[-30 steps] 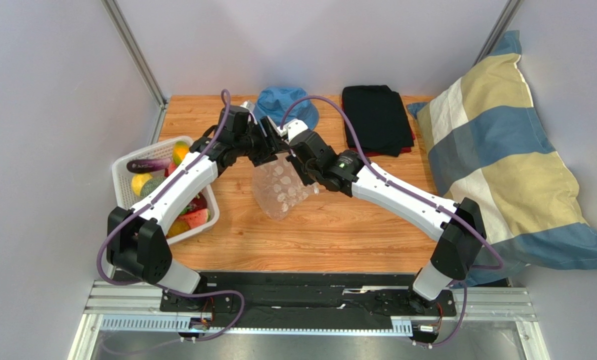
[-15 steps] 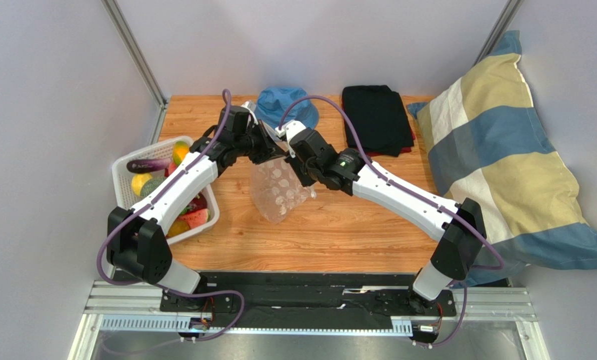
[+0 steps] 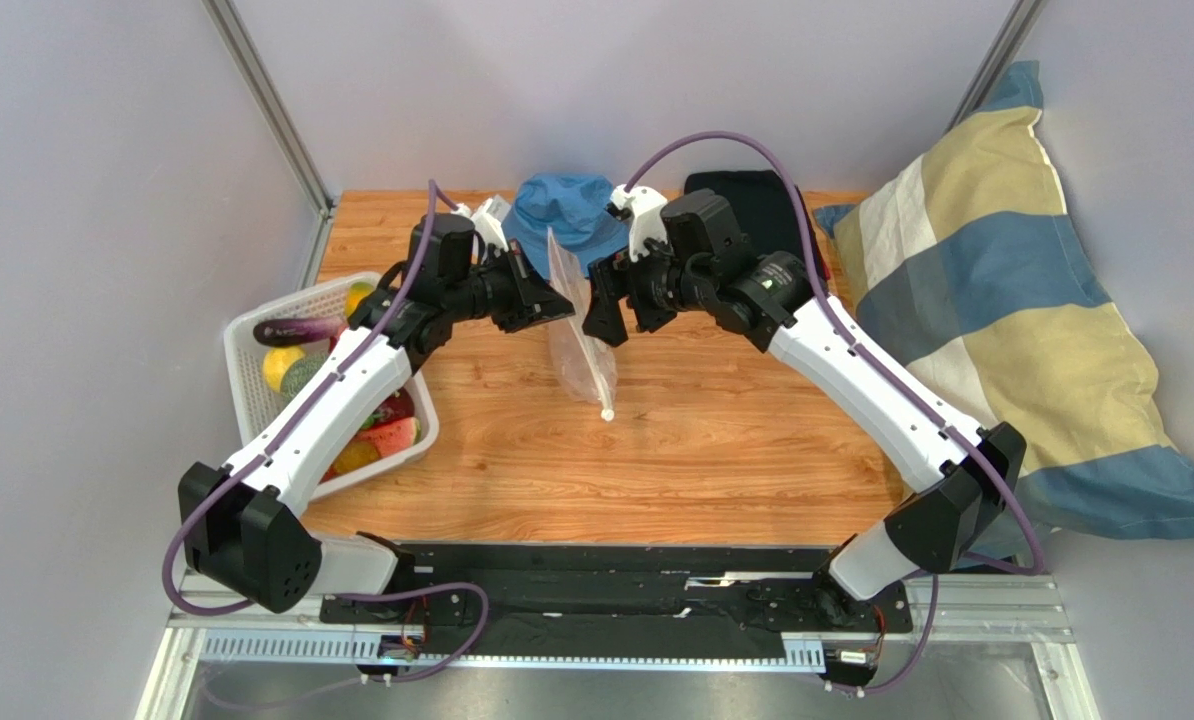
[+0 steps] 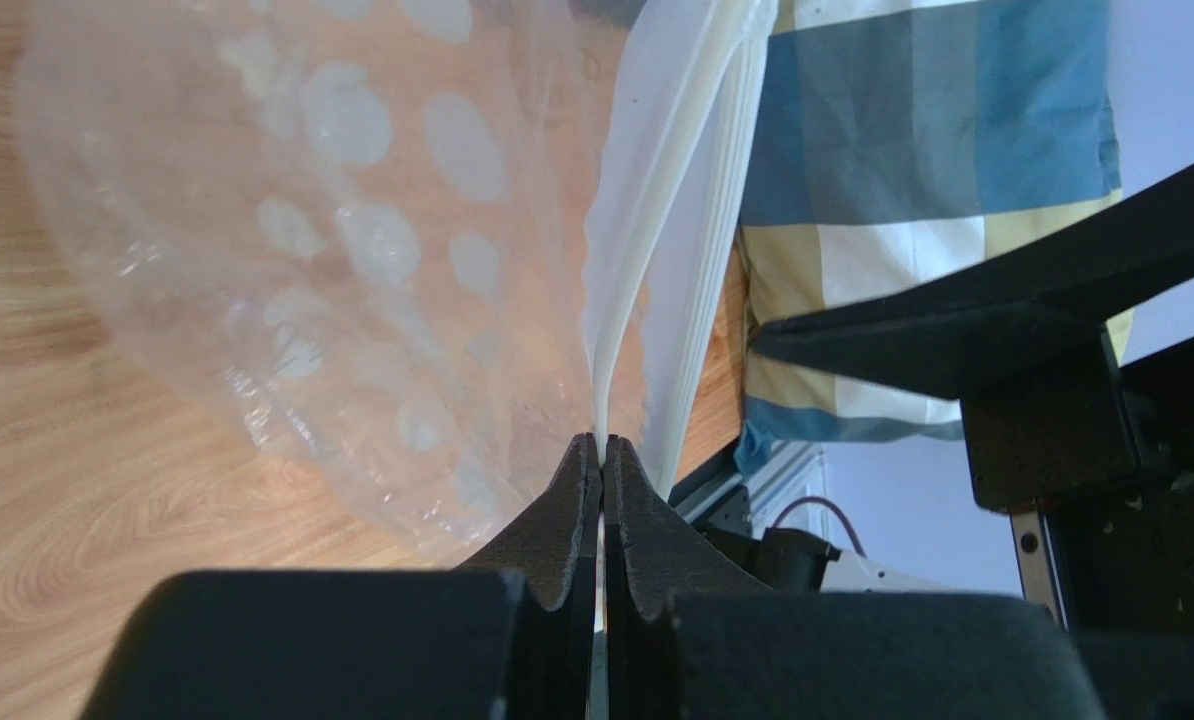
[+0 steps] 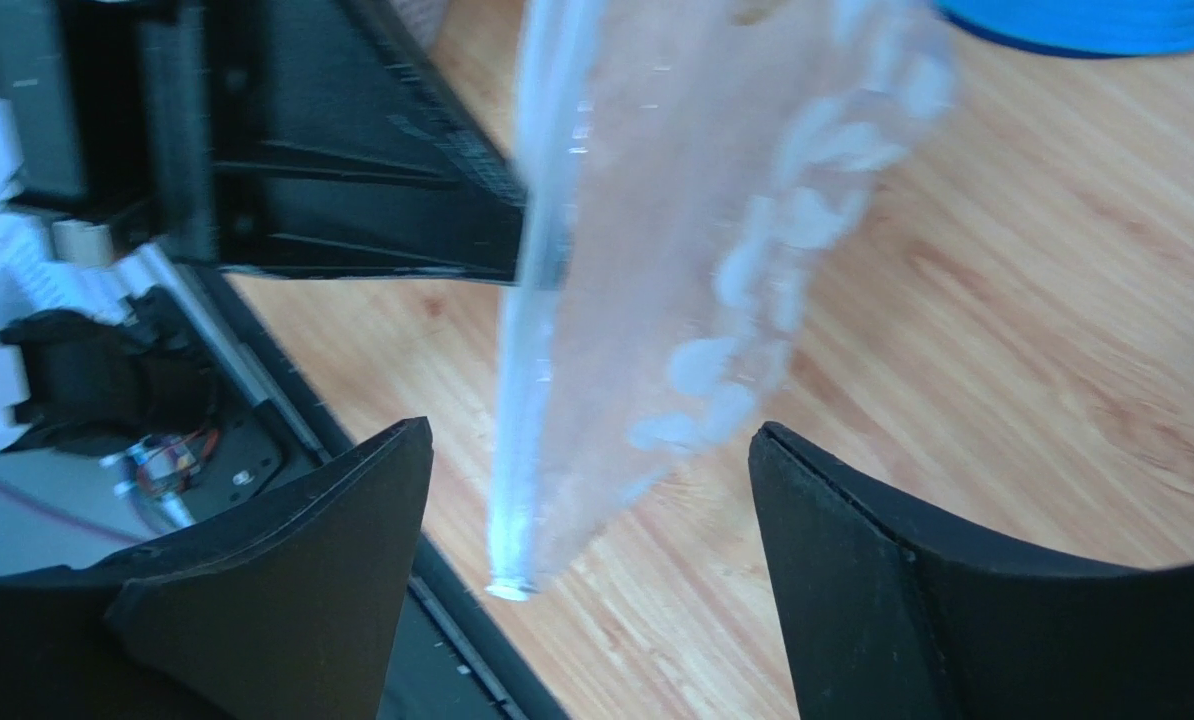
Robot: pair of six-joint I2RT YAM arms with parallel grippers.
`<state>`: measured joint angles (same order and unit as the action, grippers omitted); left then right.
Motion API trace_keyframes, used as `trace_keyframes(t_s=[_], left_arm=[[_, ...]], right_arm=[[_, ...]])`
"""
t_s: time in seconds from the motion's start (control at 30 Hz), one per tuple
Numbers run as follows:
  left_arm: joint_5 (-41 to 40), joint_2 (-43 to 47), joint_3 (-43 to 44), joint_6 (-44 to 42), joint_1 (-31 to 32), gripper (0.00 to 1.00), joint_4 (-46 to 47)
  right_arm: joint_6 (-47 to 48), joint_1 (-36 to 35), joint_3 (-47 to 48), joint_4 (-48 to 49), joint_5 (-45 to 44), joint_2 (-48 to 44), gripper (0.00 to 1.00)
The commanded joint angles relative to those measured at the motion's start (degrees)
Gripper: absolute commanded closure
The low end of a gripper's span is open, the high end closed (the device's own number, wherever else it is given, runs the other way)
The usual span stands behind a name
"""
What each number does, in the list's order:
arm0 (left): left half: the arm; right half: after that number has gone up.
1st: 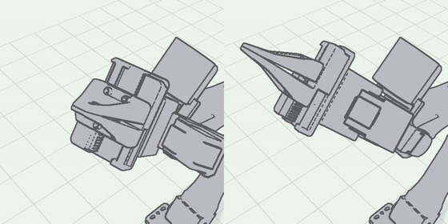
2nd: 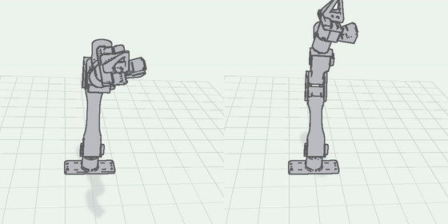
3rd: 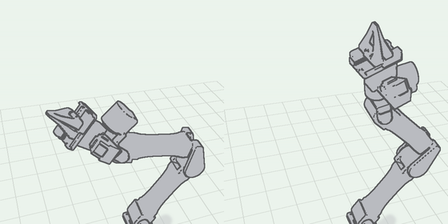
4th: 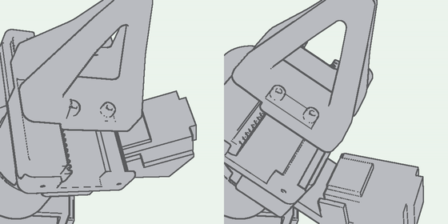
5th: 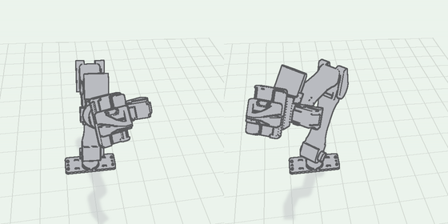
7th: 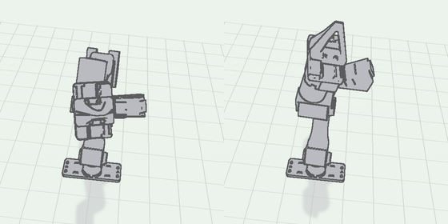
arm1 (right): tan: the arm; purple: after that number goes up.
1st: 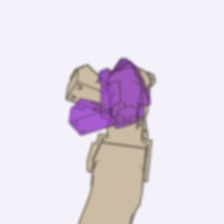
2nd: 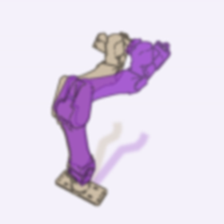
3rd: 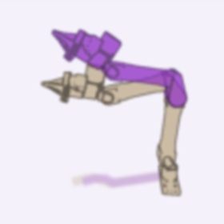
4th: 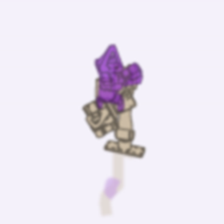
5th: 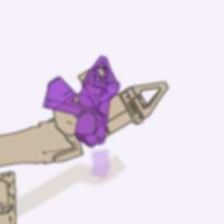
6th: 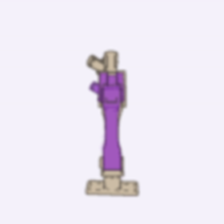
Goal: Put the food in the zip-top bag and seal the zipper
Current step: Open the zipper of the food storage bag.
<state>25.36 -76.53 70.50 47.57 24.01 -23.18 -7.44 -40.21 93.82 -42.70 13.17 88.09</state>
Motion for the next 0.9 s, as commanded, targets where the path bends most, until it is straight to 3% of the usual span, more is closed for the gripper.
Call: trace_keyframes(t_s=[0.0, 0.2, 0.47, 0.6, 0.77, 0.87], left_arm=[[2.32, 1.47, -0.80, -0.38, 0.42, 1.00, 1.73], [2.23, 2.00, -0.98, -0.29, 1.04, 1.00, 2.26], [2.58, 3.40, -1.68, -0.20, 1.92, 1.00, 2.53], [2.85, 4.28, -1.59, -0.81, 1.92, 1.00, 1.83], [3.37, 6.13, -1.94, -3.36, 1.83, 1.00, -0.20], [3.55, 6.66, -2.47, -5.03, 1.83, 1.00, -1.43]], right_arm=[[-3.45, -0.84, 2.59, 1.30, 10.54, 0.15, 0.19], [-4.25, -0.93, 2.77, 2.71, 13.12, 0.94, 0.15], [0.49, -1.98, 2.95, 2.71, 0.29, 4.02, 0.33], [1.64, -1.89, 1.90, 2.44, -4.54, 3.23, 0.49], [2.96, -1.46, -2.06, 2.44, -5.70, -0.64, 0.54], [2.00, 0.12, -3.38, 2.62, -0.89, -2.13, 0.55]])
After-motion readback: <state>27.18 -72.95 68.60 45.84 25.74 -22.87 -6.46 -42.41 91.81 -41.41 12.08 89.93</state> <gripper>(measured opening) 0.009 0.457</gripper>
